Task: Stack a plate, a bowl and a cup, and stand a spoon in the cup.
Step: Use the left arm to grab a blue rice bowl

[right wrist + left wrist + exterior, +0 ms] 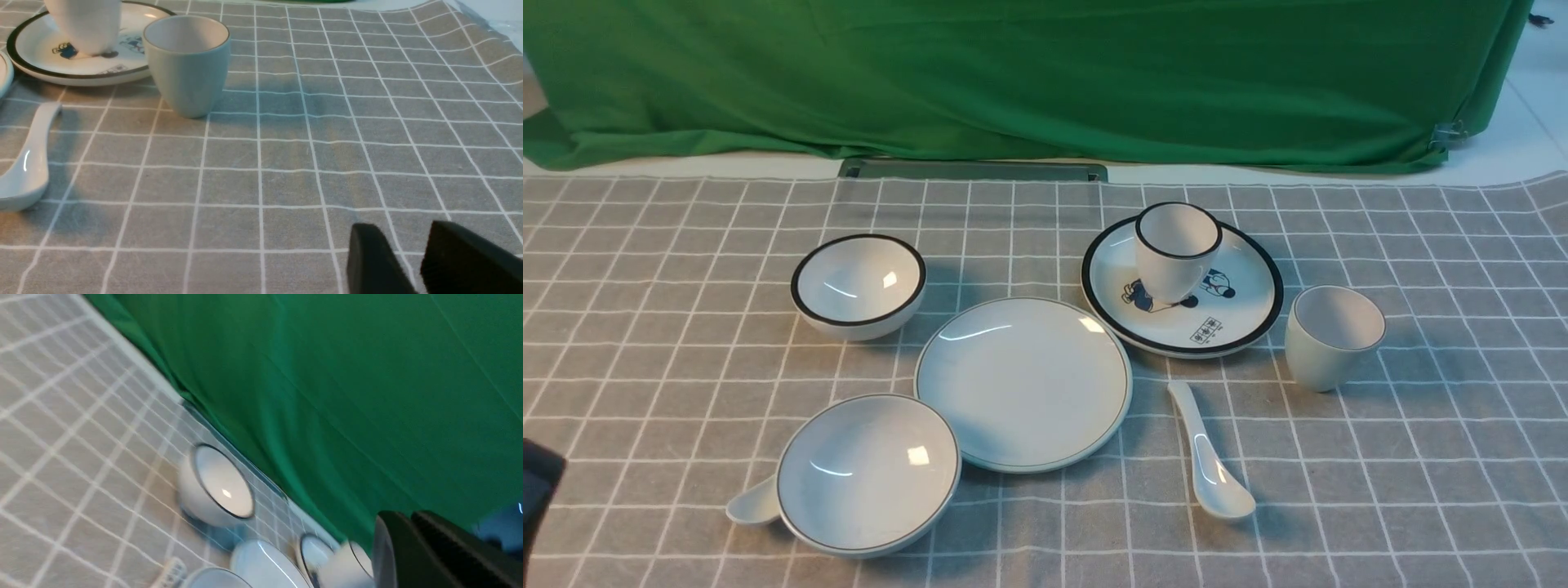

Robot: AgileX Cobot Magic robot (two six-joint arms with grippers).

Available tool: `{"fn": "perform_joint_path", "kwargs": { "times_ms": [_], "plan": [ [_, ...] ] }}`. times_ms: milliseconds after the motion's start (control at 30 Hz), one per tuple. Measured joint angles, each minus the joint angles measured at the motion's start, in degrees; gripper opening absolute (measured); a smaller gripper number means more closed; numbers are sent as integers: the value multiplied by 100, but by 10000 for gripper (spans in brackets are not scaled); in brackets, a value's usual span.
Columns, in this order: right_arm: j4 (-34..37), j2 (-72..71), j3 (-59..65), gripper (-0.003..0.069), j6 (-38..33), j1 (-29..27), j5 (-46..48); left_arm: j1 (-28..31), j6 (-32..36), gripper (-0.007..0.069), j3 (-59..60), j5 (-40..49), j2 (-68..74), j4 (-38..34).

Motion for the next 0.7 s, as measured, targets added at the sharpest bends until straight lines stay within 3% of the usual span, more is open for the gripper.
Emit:
{"fn": "perform_joint_path", "kwargs": {
  "times_ms": [133, 267, 400, 567, 700],
  "plan": [
    [0, 0, 0, 242, 0, 0, 0, 0, 919, 17, -1539, 2042, 1255, 427],
    [0, 0, 0, 242, 0, 0, 0, -24, 1333, 17, -2596, 3156, 2752, 1075],
    [0, 0, 0, 242, 0, 0, 0, -423, 1459, 17, -3092, 3273, 3786, 1396],
    [0, 0, 0, 242, 0, 0, 0, -1868, 1658, 17, -3303, 2787, 5033, 1850],
    [0, 0, 0, 242, 0, 0, 0, -2595, 1718, 17, -3354, 2448, 5637, 2109]
  ]
}}
